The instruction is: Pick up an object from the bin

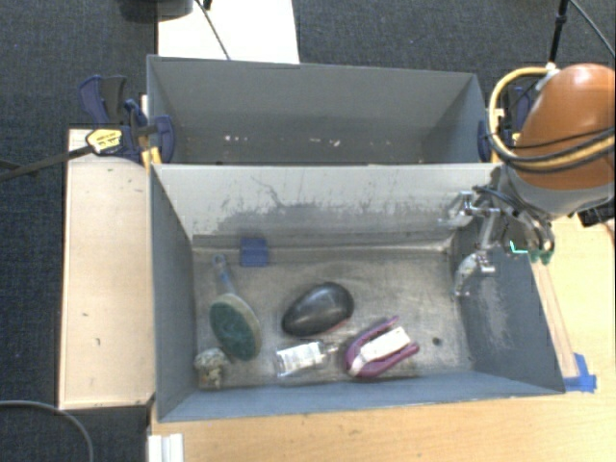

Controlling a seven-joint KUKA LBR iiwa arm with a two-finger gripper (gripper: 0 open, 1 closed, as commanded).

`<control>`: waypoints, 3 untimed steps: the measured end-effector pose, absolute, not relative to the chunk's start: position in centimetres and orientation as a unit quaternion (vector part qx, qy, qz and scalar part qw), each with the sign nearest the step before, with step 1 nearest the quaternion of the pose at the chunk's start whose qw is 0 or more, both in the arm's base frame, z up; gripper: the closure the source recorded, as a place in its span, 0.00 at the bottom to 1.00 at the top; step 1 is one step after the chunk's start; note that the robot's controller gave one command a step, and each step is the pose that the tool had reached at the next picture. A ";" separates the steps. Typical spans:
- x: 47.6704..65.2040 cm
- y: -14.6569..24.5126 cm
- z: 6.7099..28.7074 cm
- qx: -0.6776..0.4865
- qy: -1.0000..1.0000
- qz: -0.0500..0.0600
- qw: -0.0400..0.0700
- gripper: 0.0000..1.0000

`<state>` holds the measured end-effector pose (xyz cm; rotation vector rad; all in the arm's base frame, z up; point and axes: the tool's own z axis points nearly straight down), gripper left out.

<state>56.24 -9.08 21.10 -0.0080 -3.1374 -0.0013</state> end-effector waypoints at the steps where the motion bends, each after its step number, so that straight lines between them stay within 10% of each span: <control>1: 51.0 -4.5 12.7 -0.037 -0.999 -0.002 0.005 0.00; 3: 49.3 -1.0 8.5 -0.071 -0.997 0.002 -0.009 0.00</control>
Offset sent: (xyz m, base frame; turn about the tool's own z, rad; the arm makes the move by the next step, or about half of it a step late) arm -0.0497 0.0424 -0.0795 0.0716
